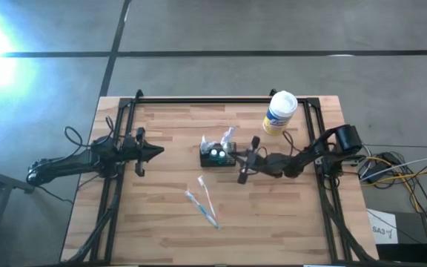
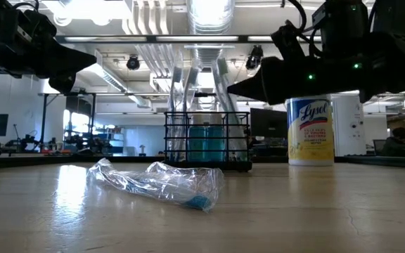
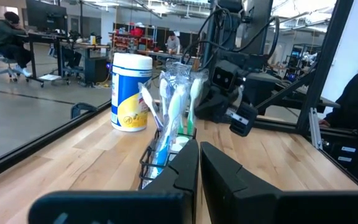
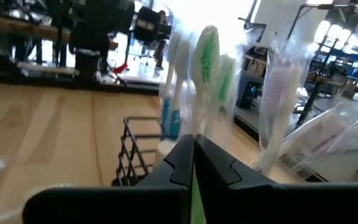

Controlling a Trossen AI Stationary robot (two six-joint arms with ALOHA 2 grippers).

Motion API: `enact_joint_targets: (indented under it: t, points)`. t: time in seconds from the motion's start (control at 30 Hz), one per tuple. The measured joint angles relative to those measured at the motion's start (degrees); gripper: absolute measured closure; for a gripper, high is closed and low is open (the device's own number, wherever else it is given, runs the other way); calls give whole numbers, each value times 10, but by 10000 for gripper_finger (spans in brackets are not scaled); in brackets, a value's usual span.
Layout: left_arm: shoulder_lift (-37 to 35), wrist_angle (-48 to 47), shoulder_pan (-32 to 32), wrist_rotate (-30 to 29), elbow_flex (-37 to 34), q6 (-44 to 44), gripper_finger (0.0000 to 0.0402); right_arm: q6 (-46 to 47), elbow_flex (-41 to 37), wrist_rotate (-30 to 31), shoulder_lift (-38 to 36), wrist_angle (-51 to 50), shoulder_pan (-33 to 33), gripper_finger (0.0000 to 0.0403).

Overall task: Pick & Place toothbrushing station
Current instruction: Put the green toothbrush into the black wire organizer, then put the blue toothbrush into the black wire organizer

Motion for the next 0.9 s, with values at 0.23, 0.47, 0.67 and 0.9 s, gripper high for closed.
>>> enact_joint_targets:
  t: [0.23, 0.47, 0.67, 0.9]
  points:
    - [0, -1, 0, 0, 0, 0, 381, 47, 0, -1, -63, -117, 2, 344]
    - [0, 0, 0, 0, 0, 0, 381, 71, 0, 14, -139, -203, 3, 295]
    - [0, 0, 0, 0, 0, 0, 381, 75, 5, 14, -194, -223, 17, 284]
    - [0, 0, 0, 0, 0, 0, 381, 76, 61, 8, -212, -350, 52, 295]
